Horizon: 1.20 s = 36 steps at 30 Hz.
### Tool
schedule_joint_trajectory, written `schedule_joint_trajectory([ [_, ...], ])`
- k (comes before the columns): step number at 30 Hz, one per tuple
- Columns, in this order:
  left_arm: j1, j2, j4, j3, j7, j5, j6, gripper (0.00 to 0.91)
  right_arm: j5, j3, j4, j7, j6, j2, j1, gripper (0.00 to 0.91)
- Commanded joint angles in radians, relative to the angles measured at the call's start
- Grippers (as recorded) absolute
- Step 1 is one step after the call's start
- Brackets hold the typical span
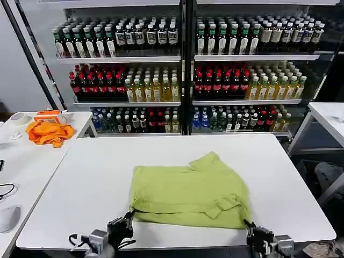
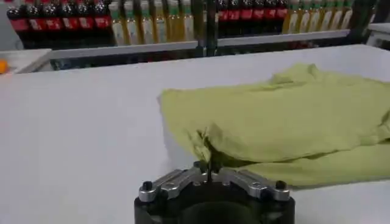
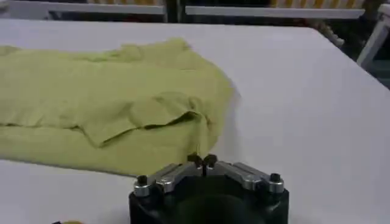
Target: Fold and organize the clothes.
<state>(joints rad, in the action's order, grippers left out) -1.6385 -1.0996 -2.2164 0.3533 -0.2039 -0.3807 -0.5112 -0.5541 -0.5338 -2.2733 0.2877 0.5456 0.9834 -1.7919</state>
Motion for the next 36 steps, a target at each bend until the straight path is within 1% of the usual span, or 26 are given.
schedule_joint_trajectory([
  [1,-0.187,0.015,-0.105,0.057,0.001,0.051,-0.02,0.625,0.077,-0.017,-0.054,-0.008,0.028,0.006,-0.076,0.907],
  [2,-0.194,0.015,-0.113,0.061,0.0,0.052,-0.022,0.907,0.076,-0.021,-0.057,-0.009,0.027,0.005,-0.075,0.907],
  [5,-0.198,0.022,-0.127,0.087,0.0,0.052,-0.022,0.907,0.064,-0.051,-0.075,-0.012,0.02,-0.009,-0.045,0.907],
  [9,-0.136,0.046,-0.112,0.126,0.001,0.028,-0.022,0.907,0.009,-0.074,-0.089,-0.005,0.016,-0.032,0.025,0.907],
  [11,-0.064,0.068,-0.076,0.161,0.005,-0.013,-0.021,0.907,0.01,-0.062,-0.078,-0.015,0.0,-0.053,0.076,0.907],
  [14,0.013,0.079,-0.012,0.18,0.004,-0.074,-0.02,0.907,0.004,-0.029,-0.031,-0.002,-0.008,-0.062,0.161,0.907],
  [15,0.037,0.086,0.006,0.178,0.004,-0.086,-0.018,0.907,-0.015,-0.011,0.0,0.011,-0.007,-0.067,0.218,0.907],
  [17,0.076,0.108,0.049,0.171,0.0,-0.126,-0.017,0.907,-0.084,0.014,0.055,0.037,-0.004,-0.079,0.328,0.907],
  [18,0.133,0.118,0.072,0.161,-0.005,-0.153,-0.019,0.907,-0.117,0.023,0.061,0.045,-0.003,-0.083,0.355,0.907],
  [19,0.179,0.129,0.089,0.149,-0.013,-0.174,-0.023,0.907,-0.154,0.049,0.115,0.057,0.003,-0.089,0.457,0.907],
  [21,0.257,0.143,0.141,0.12,-0.025,-0.203,-0.029,0.907,-0.176,0.083,0.168,0.066,0.005,-0.092,0.528,0.907],
  [22,0.316,0.15,0.178,0.095,-0.025,-0.203,-0.03,0.907,-0.19,0.138,0.222,0.072,0.009,-0.092,0.621,0.907],
  [24,0.391,0.152,0.221,0.059,-0.029,-0.206,-0.035,0.907,-0.201,0.2,0.289,0.075,0.01,-0.085,0.696,0.907],
  [25,0.441,0.15,0.252,0.031,-0.028,-0.208,-0.037,0.907,-0.209,0.244,0.346,0.08,0.012,-0.076,0.771,0.907],
  [29,0.558,0.133,0.352,-0.056,-0.03,-0.217,-0.044,0.907,-0.248,0.34,0.47,0.1,0.026,-0.026,0.939,0.907],
  [34,0.672,0.097,0.452,-0.146,-0.036,-0.219,-0.064,0.907,-0.249,0.435,0.616,0.105,0.031,0.055,1.057,0.907],
  [36,0.696,0.088,0.476,-0.171,-0.04,-0.223,-0.065,0.907,-0.248,0.454,0.653,0.107,0.032,0.08,1.08,0.907],
])
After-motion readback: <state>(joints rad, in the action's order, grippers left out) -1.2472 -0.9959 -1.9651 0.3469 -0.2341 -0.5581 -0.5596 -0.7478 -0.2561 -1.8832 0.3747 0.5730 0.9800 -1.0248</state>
